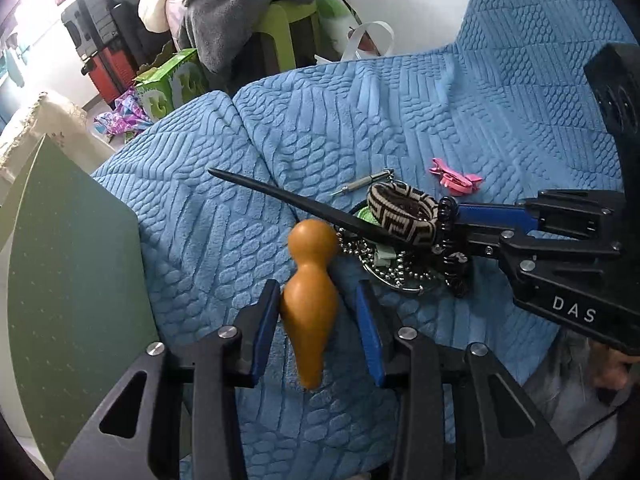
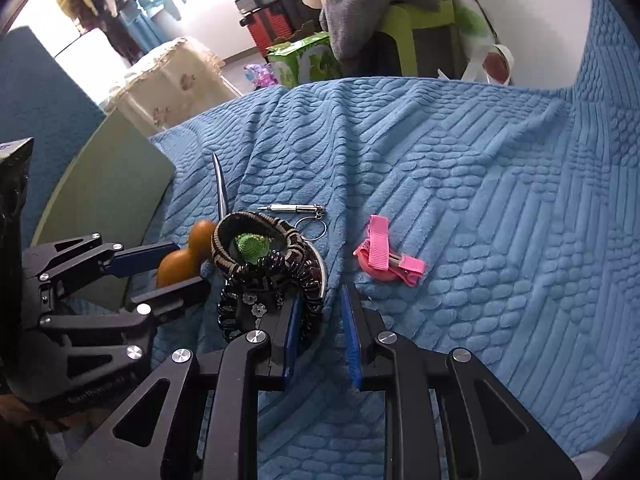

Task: Organize jewelry
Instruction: 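Grasp the orange gourd figure with the left tool while the right tool grasps the black coiled hair tie, then carry the figure and the hair tie with both tools over the open box, then open both tools to drop the figure and the hair tie into the box, then move both tools back to the jewelry pile on the cushion, then grasp the black hairpin stick with the left tool while the right tool grasps the pink clip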

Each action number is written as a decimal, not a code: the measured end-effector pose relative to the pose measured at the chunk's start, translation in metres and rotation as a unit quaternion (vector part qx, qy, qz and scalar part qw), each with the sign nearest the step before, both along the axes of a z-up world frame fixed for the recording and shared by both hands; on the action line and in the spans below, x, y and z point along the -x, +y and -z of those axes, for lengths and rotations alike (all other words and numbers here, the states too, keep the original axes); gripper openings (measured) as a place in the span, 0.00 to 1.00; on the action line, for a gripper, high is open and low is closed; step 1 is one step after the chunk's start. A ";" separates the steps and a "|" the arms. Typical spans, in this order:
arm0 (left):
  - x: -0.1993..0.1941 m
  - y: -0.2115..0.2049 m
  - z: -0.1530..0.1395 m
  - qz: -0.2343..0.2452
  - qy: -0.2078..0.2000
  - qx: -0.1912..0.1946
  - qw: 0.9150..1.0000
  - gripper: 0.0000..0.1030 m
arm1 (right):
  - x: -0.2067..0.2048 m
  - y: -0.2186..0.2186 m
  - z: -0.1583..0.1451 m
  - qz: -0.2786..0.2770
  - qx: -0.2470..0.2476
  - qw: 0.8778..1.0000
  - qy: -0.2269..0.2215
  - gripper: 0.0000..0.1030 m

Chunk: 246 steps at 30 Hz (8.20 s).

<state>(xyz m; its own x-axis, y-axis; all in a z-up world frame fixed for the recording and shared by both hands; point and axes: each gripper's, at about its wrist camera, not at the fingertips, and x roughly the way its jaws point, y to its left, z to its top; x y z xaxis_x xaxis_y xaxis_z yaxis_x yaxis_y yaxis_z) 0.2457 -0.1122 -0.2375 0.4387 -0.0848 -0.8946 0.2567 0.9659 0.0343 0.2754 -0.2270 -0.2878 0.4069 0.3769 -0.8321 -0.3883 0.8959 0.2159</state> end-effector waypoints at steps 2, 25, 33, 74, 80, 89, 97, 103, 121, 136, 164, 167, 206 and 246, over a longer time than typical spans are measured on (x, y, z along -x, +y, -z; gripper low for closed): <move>-0.001 0.004 0.000 -0.015 0.004 0.013 1.000 0.29 | 0.000 0.004 0.000 -0.005 0.005 1.000 -0.003 0.13; 0.028 0.039 -0.021 -0.102 0.002 0.160 0.982 0.29 | 0.027 0.002 -0.046 0.045 0.002 0.995 -0.084 0.07; 0.044 0.044 -0.050 -0.105 -0.031 0.173 0.979 0.29 | 0.043 0.005 -0.059 0.072 -0.002 0.995 -0.072 0.07; 0.069 0.205 -0.190 -0.186 -0.160 0.151 0.957 0.29 | 0.042 0.177 -0.196 0.001 -0.008 0.990 -0.140 0.08; 0.061 0.233 -0.149 -0.205 -0.121 0.145 0.961 0.29 | 0.030 0.215 -0.150 -0.026 0.028 0.994 -0.104 0.08; 0.040 0.254 -0.095 -0.226 -0.062 0.144 0.961 0.29 | 0.020 0.247 -0.099 -0.046 0.074 0.994 -0.060 0.08; 0.033 0.264 -0.069 -0.246 -0.025 0.143 0.958 0.29 | 0.007 0.275 -0.070 -0.070 0.117 0.990 -0.022 0.08; 0.030 0.266 -0.061 -0.247 -0.011 0.152 0.957 0.29 | 0.001 0.276 -0.062 -0.065 0.114 0.991 -0.003 0.08; 0.056 0.250 -0.128 -0.256 -0.067 0.144 0.954 0.59 | 0.019 0.232 -0.130 -0.072 0.052 0.995 -0.042 0.25; 0.102 0.197 -0.220 -0.249 -0.187 0.160 0.937 0.59 | 0.063 0.164 -0.227 -0.082 -0.014 0.983 -0.161 0.25; 0.087 0.097 -0.178 -0.187 -0.185 0.182 0.947 0.59 | 0.079 0.027 -0.173 0.007 0.002 0.979 -0.205 0.25; 0.083 0.086 -0.166 -0.185 -0.174 0.186 0.949 0.59 | 0.077 0.013 -0.160 0.026 0.003 0.979 -0.203 0.25; -0.029 0.031 0.002 -0.264 0.025 0.233 0.936 0.33 | -0.014 -0.015 -0.012 0.013 0.028 0.997 -0.068 0.25; -0.009 0.017 -0.041 -0.169 -0.014 0.188 0.967 0.07 | 0.006 0.003 -0.031 0.013 0.064 0.994 -0.086 0.19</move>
<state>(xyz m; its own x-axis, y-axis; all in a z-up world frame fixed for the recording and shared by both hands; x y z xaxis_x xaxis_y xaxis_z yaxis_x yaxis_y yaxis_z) 0.2546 -0.0955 -0.1964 0.5224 -0.2492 -0.8154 -0.0724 0.9399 -0.3337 0.2691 -0.2239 -0.2565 0.5562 0.2596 -0.7894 -0.3856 0.9221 0.0316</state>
